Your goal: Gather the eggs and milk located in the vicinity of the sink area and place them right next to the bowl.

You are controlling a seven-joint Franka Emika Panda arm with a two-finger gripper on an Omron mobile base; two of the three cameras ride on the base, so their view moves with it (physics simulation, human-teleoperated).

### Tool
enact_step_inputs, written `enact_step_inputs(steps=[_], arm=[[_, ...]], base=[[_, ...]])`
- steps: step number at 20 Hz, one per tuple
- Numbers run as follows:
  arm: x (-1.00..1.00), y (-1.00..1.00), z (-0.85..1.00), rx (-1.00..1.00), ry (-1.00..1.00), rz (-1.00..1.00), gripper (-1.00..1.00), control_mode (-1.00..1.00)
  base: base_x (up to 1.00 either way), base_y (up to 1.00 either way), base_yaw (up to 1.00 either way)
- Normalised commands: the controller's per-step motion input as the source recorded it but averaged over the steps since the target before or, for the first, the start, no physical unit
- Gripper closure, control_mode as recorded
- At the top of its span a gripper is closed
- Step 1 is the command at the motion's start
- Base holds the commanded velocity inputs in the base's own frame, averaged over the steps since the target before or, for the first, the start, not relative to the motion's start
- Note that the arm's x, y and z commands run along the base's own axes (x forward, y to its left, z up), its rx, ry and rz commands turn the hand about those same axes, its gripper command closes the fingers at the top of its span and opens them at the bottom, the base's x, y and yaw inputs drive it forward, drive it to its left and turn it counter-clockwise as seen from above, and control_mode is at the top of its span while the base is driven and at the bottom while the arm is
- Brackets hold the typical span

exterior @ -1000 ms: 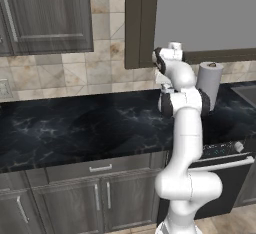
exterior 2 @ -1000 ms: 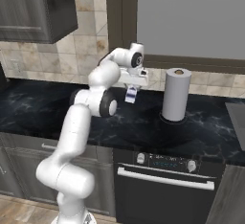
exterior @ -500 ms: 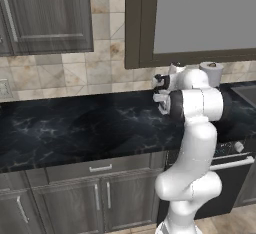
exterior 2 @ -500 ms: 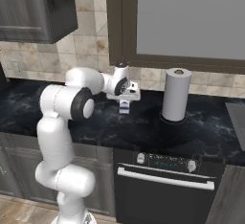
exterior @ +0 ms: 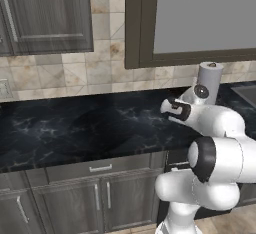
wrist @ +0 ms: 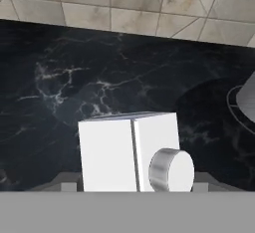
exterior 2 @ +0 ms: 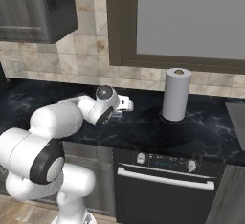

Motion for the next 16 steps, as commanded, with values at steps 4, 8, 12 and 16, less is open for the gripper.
enact_step_inputs(steps=[4, 8, 12, 16], arm=[[-0.92, 0.0, 0.97, 0.0, 0.08, 0.07, 1.0, -1.0], [-0.78, 0.06, 0.99, 0.0, 0.18, 0.08, 1.0, -1.0], [-0.68, 0.07, 0.84, 0.0, 0.2, 0.03, 1.0, -1.0], [-0.77, 0.13, 0.16, 0.0, 0.04, 0.03, 1.0, -1.0]], base=[[0.0, 0.0, 0.0], [0.0, 0.0, 0.0], [0.0, 0.0, 0.0], [0.0, 0.0, 0.0]])
